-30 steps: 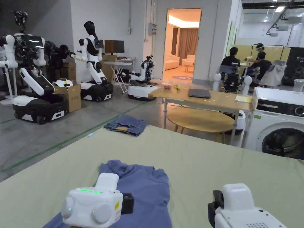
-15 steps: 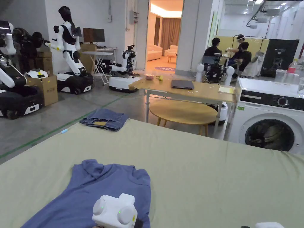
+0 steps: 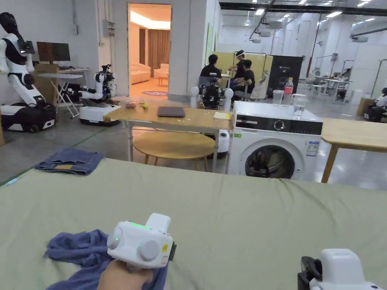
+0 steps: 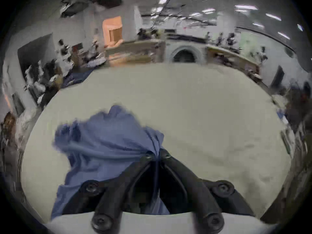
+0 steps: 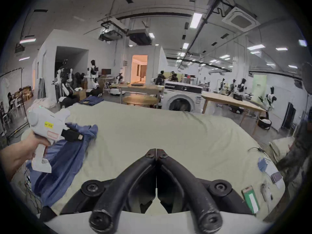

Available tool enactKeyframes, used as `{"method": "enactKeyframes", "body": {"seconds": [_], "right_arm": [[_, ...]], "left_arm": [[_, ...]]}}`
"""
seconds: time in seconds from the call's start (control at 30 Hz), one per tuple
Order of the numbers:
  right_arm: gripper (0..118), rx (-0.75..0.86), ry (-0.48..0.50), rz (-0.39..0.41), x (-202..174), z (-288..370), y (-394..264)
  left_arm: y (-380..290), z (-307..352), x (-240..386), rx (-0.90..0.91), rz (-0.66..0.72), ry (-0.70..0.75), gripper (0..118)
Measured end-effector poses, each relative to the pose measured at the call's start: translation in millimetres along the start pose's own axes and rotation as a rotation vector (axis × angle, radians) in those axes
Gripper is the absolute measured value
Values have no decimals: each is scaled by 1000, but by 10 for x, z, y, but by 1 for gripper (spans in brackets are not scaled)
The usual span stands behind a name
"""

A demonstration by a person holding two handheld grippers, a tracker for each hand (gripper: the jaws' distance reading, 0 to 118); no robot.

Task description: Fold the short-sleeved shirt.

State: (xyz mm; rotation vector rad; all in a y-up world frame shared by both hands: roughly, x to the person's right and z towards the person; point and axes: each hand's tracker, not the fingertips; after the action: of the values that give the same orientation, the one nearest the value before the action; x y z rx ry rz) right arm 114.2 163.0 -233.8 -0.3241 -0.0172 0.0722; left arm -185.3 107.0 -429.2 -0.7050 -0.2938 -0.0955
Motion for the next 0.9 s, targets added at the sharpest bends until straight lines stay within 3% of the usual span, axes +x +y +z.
{"method": "enactKeyframes", "body": {"seconds": [0.23,0.37,0.5,0.6,0.7,0.73,0.77,0.8,0.83,0.9], "right_arm": [[0,18,-175,-5,862,601,-57],[0,2,-234,-56,1223,724,-141],[0,-13,-262,-73,1418,720,-260],[0,-30,-268,-84,1491,685,-316],[0,-36,-267,-80,1490,661,-342],[0,-37,-263,-80,1485,644,-344],[0,-39,-259,-85,1467,620,-342],[0,-43,-253,-94,1445,594,-334],[0,-44,-244,-99,1413,576,-327],[0,-42,-227,-98,1308,538,-321]], "left_arm": [[507,496,2278,194,-264,-363,0],[291,474,3215,123,-426,-473,0],[-231,-115,3602,-73,-529,-386,0],[-506,-530,3528,-196,-428,-336,0],[-537,-538,3397,-145,-372,-340,0],[-504,-461,3356,-120,-367,-337,9],[-468,-377,3310,-85,-360,-338,30],[-399,-228,3248,-35,-362,-325,78],[-369,-75,3153,11,-358,-331,103],[-329,299,2892,126,-336,-275,110]]}}
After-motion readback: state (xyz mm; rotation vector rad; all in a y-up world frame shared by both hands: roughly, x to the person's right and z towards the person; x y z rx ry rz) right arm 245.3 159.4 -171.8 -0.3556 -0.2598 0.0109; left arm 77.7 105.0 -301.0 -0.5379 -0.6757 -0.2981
